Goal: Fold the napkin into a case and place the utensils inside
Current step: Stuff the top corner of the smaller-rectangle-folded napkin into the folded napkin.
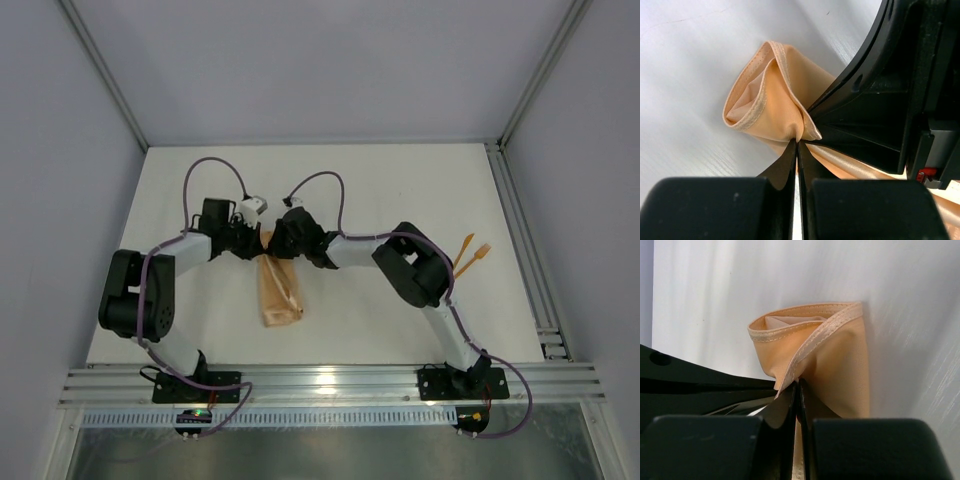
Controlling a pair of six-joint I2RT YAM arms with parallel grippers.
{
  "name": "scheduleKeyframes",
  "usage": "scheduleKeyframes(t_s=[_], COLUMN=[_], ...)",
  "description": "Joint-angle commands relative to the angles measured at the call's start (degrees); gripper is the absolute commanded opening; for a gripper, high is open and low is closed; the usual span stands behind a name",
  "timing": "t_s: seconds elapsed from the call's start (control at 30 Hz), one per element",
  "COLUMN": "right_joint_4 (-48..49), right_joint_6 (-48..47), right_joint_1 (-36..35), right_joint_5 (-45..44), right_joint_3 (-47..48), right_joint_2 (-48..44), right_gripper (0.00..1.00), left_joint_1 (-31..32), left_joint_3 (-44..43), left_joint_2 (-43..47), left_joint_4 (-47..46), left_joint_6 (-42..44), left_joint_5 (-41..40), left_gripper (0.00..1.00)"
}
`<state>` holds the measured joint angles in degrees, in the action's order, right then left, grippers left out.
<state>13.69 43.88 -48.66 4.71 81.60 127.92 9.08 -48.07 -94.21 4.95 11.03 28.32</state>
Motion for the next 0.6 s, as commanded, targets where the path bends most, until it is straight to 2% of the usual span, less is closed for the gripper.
scheduleKeyframes(t_s=[0.0, 0.13, 0.23, 0.3, 0.33, 0.37, 0.43, 0.57], right_joint_4=[3.0, 2.2, 3.0, 3.2, 3.3, 3.5, 3.6, 3.5], right_joint_6=[3.9, 3.5, 3.8, 4.3, 4.5, 5.0, 5.3, 5.2], right_joint_1=[-0.7, -0.8, -0.8, -0.7, -0.7, -0.6, -0.5, -0.5], right_joint_5=[-4.4, -3.3, -2.7, -3.0, -2.9, -2.5, -2.2, -2.1], right_joint_3=[-0.9, 2.7, 0.8, -0.2, -0.9, -1.0, -1.3, -1.0], right_joint_2=[-0.2, 1.9, 1.5, 1.1, 1.1, 1.4, 1.6, 1.5], right_gripper=[0.07, 0.06, 0.06, 0.06, 0.06, 0.07, 0.06, 0.06], left_joint_1=[-0.2, -0.2, -0.1, -0.2, -0.1, -0.2, -0.2, -0.2], left_joint_3=[-1.8, -2.5, -4.0, -4.4, -4.3, -4.2, -3.7, -3.4], left_joint_2=[-1.1, -2.1, -2.7, -2.5, -2.1, -1.6, 0.0, 1.8], left_joint_4=[0.5, 1.7, 2.4, 2.3, 2.1, 2.0, 1.8, 1.6], left_joint_6=[-0.8, -0.2, -0.6, -0.8, -0.7, -0.5, 0.3, 1.6], left_joint_5=[3.1, 3.2, 2.5, 1.7, 1.7, 1.2, -0.2, -3.3], left_gripper=[0.0, 0.0, 0.0, 0.11, 0.25, 0.3, 0.37, 0.43])
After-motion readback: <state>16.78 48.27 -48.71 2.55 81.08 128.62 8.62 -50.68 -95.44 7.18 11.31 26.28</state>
